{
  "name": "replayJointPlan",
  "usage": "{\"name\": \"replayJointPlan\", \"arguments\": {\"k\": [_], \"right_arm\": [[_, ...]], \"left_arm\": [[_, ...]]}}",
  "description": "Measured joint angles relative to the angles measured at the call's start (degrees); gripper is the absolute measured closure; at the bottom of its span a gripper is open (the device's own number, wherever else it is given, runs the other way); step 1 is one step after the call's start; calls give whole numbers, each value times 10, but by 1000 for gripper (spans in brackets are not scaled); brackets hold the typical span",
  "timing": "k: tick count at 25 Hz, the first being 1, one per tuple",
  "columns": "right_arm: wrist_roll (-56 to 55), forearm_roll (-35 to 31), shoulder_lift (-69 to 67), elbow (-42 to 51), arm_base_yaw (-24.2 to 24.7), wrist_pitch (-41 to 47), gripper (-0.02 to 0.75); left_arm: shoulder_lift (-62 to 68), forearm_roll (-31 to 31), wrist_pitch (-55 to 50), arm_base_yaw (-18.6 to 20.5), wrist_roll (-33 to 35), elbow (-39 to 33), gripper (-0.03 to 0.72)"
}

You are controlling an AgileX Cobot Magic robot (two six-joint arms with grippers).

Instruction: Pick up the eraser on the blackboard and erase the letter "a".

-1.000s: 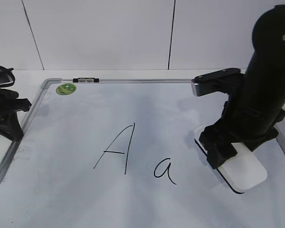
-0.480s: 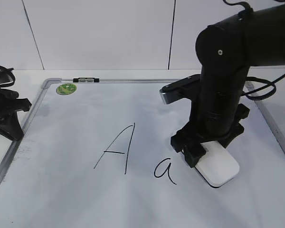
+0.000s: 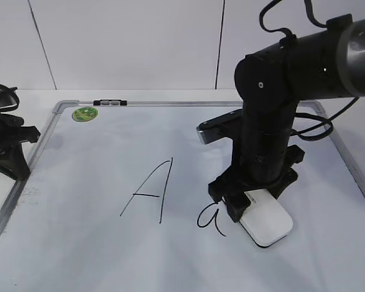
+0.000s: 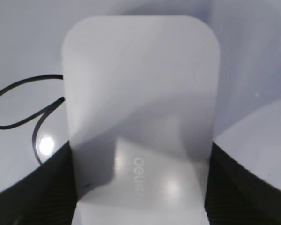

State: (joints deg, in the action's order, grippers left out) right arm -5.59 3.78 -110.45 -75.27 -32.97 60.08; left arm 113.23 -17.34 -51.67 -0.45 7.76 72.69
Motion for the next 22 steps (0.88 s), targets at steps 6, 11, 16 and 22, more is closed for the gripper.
{"name": "replayJointPlan", "arguments": {"k": [6,11,16,22], "right_arm": [[14,-15,0,-1,0,-3,207],[16,-21,-1,-1,-13,-3,207],[17,-21,-1,-1,-45,-3,207],[18,-21,-1,-1,-84,-1,207]], "left_arm": [[0,0,1,0,0,0,658],[0,0,1,0,0,0,658],[0,0,1,0,0,0,658],[0,0,1,0,0,0,658]]}}
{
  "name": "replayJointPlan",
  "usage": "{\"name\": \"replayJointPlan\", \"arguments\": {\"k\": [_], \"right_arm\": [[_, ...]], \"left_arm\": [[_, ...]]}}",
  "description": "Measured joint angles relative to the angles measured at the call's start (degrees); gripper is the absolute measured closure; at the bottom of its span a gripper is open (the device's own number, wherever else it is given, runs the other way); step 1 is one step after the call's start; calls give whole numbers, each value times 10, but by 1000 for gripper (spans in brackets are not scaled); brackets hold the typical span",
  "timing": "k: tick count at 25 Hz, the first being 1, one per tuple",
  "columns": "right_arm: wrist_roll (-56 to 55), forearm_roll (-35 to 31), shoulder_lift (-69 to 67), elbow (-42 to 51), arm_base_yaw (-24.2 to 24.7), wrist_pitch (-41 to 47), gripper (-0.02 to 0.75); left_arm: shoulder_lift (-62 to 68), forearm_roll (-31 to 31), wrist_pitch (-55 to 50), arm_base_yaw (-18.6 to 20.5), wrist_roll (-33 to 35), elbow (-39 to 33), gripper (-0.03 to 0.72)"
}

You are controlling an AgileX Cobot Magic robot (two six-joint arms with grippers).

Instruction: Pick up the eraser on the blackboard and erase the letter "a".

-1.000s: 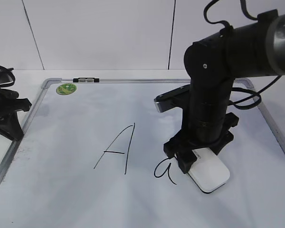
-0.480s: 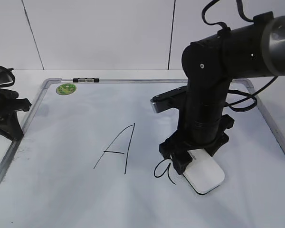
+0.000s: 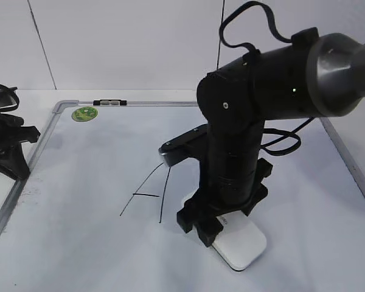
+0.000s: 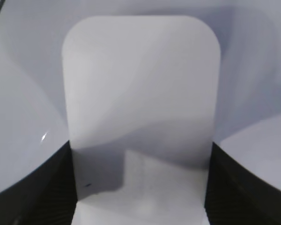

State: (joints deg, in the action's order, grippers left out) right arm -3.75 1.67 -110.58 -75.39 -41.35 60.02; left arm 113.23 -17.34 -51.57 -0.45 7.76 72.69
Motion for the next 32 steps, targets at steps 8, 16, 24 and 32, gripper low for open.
{"name": "replayJointPlan", "arguments": {"k": [8,16,24,32], "right_arm": [[-28,27,0,0,-13,9,207],[-48,52,-1,-1,26,26,207],[-59,65,-1,-1,61,27,208],[-88,76,41,-11,61,18,208]], "left_arm": [[0,0,0,0,0,0,658],[0,0,0,0,0,0,658],[0,0,0,0,0,0,658],[0,0,0,0,0,0,657]]}}
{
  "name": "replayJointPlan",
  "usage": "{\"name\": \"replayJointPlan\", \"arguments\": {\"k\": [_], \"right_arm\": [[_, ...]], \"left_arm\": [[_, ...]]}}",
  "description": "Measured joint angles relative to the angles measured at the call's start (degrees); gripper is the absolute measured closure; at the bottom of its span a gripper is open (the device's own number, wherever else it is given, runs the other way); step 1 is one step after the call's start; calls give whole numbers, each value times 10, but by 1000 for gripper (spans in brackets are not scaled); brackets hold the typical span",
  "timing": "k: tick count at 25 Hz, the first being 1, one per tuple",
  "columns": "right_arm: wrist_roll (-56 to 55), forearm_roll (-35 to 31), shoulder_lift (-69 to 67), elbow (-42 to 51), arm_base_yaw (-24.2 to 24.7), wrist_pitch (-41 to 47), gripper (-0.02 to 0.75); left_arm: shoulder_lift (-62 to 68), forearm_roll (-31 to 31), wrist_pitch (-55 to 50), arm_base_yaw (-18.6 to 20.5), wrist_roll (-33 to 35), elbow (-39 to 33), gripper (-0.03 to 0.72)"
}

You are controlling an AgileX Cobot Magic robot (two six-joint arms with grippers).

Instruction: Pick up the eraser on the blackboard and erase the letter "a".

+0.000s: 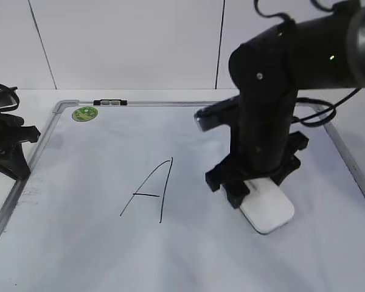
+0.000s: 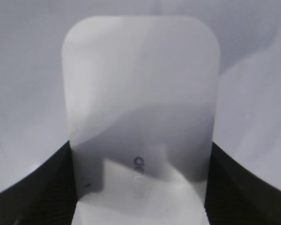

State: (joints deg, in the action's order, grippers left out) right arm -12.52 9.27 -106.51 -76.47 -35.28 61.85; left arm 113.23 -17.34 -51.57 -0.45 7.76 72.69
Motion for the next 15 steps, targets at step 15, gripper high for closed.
{"name": "replayJointPlan", "arguments": {"k": [15], "right_arm": [[-195,156,134,-1,14,-10,209]], "left_arm": [[0,0,0,0,0,0,657]]}}
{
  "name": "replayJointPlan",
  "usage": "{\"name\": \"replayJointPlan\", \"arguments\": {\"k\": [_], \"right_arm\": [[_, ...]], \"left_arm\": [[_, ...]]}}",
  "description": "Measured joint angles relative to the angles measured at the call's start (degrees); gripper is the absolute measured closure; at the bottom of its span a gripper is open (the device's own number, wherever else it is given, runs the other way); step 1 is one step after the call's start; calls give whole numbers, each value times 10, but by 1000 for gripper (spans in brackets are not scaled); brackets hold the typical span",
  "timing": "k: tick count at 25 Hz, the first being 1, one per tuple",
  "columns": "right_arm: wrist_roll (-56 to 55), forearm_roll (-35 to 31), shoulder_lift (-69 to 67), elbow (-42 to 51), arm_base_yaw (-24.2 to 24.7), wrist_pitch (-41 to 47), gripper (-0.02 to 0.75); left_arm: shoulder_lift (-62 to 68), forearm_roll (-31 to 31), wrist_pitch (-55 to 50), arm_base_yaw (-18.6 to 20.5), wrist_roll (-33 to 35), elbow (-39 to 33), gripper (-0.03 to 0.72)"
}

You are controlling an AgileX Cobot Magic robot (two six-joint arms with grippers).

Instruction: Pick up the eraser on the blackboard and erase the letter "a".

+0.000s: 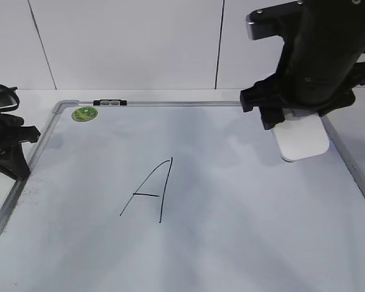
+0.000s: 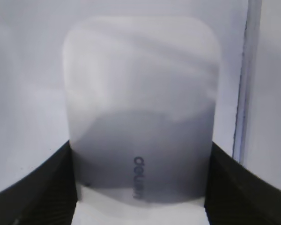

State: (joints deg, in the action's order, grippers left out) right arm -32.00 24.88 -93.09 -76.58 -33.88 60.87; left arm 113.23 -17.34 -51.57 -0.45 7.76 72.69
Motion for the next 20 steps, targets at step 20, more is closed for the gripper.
{"name": "replayJointPlan", "arguments": {"k": [20], "right_arm": [[167,-150,12,0,256,46,209]], "left_arm": [[0,0,1,0,0,0,654]]}}
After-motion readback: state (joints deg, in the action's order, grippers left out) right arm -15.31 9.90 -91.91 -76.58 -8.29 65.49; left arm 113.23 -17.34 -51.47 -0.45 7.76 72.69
